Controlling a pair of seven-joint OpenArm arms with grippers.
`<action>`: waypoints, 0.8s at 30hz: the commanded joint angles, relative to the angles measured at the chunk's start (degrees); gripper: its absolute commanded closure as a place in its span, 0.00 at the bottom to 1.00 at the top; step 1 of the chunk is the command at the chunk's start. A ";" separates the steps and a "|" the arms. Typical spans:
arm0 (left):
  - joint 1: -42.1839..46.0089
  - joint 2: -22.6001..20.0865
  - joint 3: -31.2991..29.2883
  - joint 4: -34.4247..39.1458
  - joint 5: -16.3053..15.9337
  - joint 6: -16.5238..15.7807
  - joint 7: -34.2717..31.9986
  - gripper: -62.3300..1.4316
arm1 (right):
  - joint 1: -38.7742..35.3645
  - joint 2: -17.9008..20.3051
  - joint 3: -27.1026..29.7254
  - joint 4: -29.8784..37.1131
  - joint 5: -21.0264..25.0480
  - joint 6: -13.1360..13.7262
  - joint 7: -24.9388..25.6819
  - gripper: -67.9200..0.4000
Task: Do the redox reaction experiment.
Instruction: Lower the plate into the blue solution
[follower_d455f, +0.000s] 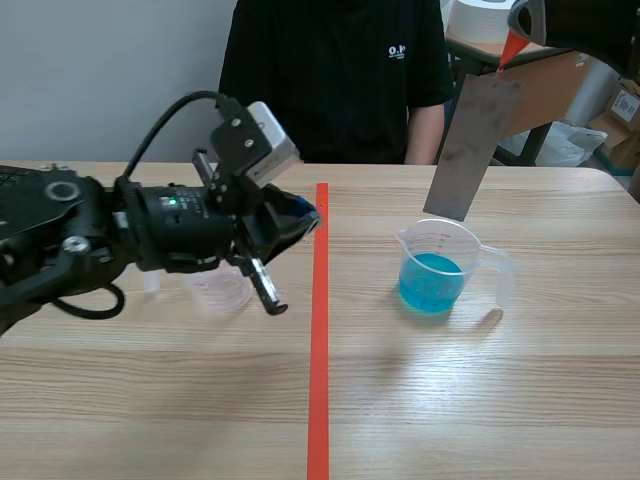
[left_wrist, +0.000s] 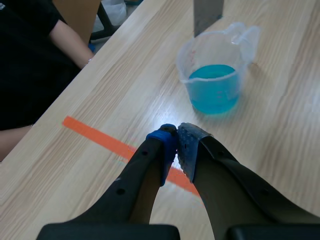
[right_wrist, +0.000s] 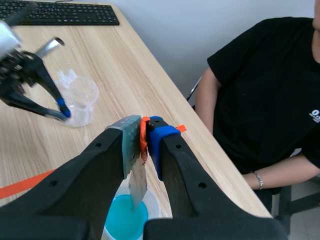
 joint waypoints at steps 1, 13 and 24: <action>3.91 -2.69 -2.60 3.43 -1.16 1.42 0.13 0.90 | 0.39 0.52 1.27 0.42 0.59 0.33 0.92 0.97; 44.22 -14.71 -30.14 19.74 -1.09 9.97 0.59 0.90 | -0.37 -2.51 1.27 -1.90 -2.99 0.33 0.90 0.97; 67.38 -5.51 -47.01 19.80 -1.05 15.76 -0.44 0.90 | -1.95 -7.02 1.27 -5.05 -7.78 0.33 1.16 0.97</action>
